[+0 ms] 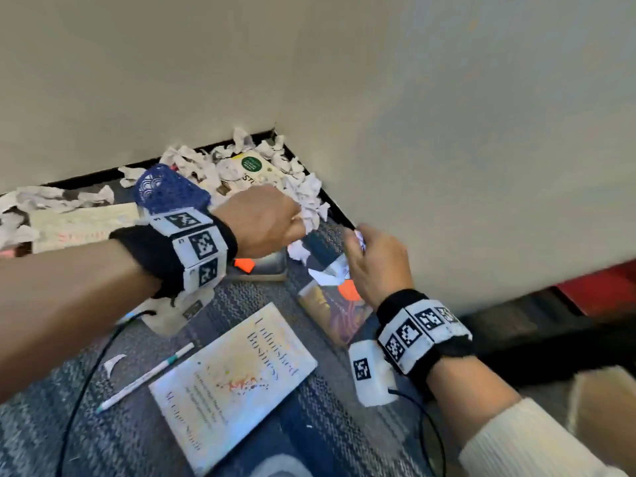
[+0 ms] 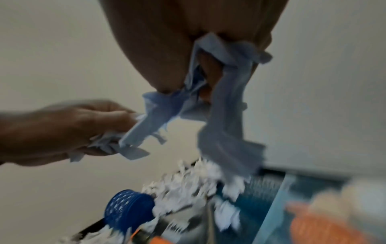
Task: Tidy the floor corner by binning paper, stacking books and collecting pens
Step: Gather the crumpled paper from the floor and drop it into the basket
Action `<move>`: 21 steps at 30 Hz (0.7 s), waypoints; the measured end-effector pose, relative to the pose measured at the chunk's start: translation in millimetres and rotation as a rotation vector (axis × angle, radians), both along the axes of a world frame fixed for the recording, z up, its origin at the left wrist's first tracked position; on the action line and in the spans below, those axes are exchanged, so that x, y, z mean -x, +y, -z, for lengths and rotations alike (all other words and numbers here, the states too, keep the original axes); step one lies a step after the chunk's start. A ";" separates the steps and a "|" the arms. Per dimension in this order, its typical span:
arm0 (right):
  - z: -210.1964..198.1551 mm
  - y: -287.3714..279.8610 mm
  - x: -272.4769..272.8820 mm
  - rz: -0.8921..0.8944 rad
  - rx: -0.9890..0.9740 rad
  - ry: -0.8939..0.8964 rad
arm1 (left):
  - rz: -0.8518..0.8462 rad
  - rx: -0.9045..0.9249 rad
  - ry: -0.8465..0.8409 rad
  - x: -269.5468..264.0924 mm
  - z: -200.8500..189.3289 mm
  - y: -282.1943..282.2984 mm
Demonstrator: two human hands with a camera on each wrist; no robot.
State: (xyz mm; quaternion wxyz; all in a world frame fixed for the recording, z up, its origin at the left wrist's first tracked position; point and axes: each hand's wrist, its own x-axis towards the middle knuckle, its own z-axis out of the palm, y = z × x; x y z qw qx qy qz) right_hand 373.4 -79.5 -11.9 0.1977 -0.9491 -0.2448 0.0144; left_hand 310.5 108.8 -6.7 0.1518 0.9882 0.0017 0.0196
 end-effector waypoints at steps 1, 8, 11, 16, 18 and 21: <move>-17.4 -14.3 8.3 0.000 0.053 -0.043 | 0.057 0.025 -0.028 0.8 -9.3 -22.3; -123.4 -131.1 63.9 0.063 0.228 -0.267 | 0.421 0.145 -0.226 0.0 -87.1 -153.7; -144.2 -196.4 78.1 0.172 0.231 -0.247 | 0.533 0.206 -0.266 7.1 -120.7 -209.2; -138.0 -298.8 90.7 0.350 0.203 -0.219 | 0.542 0.309 -0.236 2.0 -135.2 -308.2; -128.3 -334.5 89.7 0.440 0.163 -0.142 | 0.599 0.288 -0.168 -2.2 -124.5 -349.3; -115.6 -368.2 77.5 0.548 0.113 0.027 | 0.687 0.148 -0.021 -6.3 -105.6 -391.9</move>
